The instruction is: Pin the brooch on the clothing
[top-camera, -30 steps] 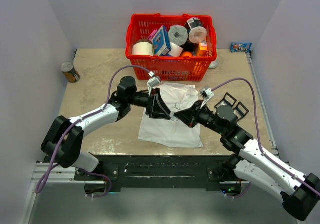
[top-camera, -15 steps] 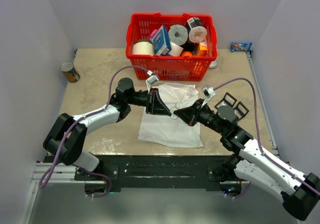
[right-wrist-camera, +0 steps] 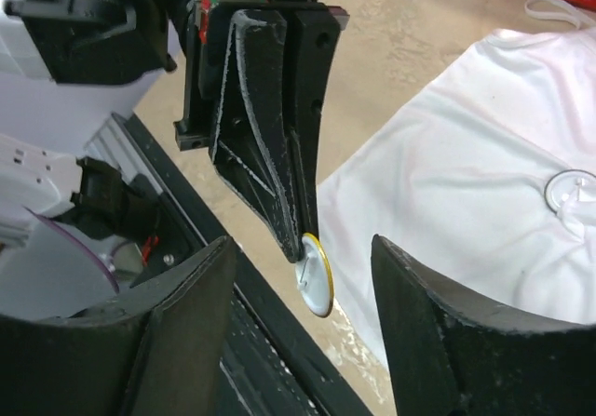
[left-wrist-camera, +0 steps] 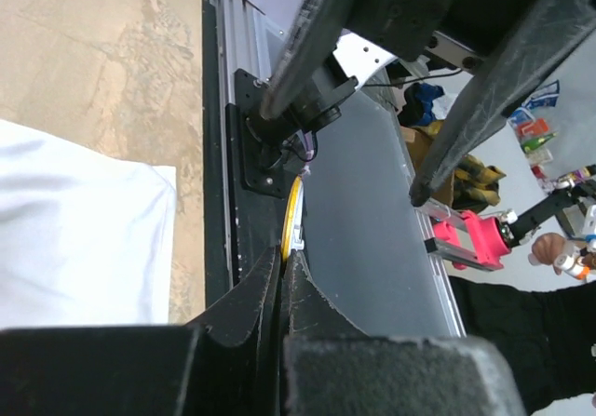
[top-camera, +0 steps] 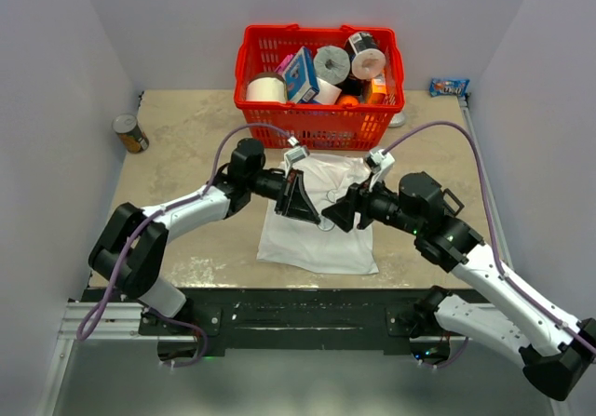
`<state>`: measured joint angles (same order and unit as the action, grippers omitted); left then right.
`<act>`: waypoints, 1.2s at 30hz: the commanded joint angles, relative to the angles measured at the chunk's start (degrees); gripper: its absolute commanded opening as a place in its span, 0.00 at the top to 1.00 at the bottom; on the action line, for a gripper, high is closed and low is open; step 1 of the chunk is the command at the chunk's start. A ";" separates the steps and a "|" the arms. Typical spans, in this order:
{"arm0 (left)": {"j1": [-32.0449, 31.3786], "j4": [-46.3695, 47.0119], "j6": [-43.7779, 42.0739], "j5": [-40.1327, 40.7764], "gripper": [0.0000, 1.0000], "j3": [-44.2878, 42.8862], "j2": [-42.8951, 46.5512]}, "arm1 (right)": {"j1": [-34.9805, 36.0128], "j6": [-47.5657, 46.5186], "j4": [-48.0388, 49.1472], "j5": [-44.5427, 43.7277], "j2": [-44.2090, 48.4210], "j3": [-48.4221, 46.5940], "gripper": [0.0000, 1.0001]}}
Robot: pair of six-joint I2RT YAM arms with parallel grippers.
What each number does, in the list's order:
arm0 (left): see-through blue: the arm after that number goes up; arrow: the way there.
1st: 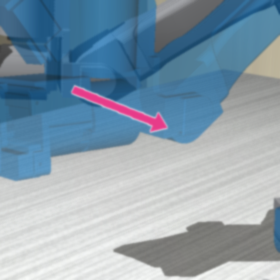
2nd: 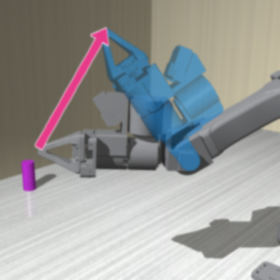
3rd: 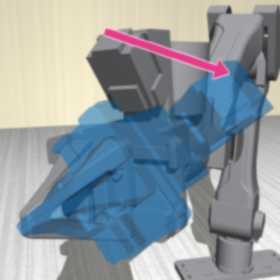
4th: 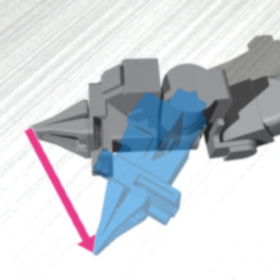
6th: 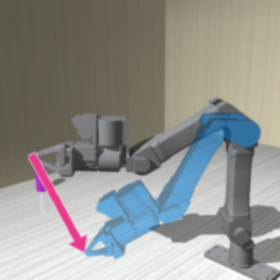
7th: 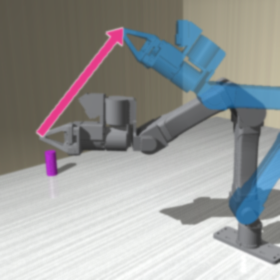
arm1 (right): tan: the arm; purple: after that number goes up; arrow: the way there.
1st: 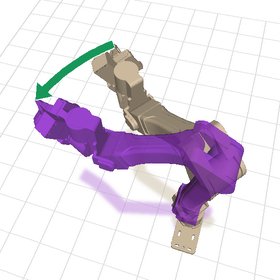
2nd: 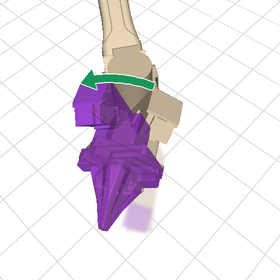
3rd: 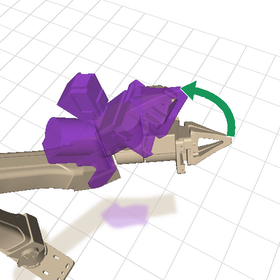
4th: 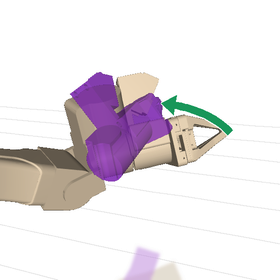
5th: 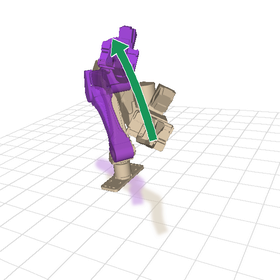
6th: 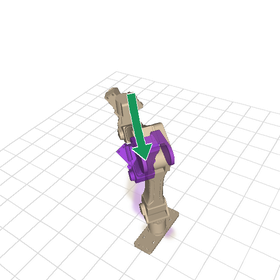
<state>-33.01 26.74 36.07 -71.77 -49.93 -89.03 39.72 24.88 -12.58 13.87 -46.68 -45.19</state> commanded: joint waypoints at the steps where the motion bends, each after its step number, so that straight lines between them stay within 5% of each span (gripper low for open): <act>1: -1.96 -20.92 -19.17 -2.59 1.00 -7.10 0.17 | -0.17 -7.65 -10.96 4.67 -3.06 -5.78 0.40; 9: -2.67 -22.70 -21.04 -4.61 1.00 -7.20 1.76 | -0.09 -11.26 -16.25 12.85 -6.76 -8.95 0.56; 36: -4.87 -26.65 -25.09 -3.91 1.00 -8.52 1.76 | -0.17 -11.08 -13.26 14.26 -8.70 -6.31 0.74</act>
<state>-37.80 0.16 12.38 -74.78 -56.16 -89.03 39.72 15.25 -27.38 26.65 -55.13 -51.35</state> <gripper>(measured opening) 0.021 0.288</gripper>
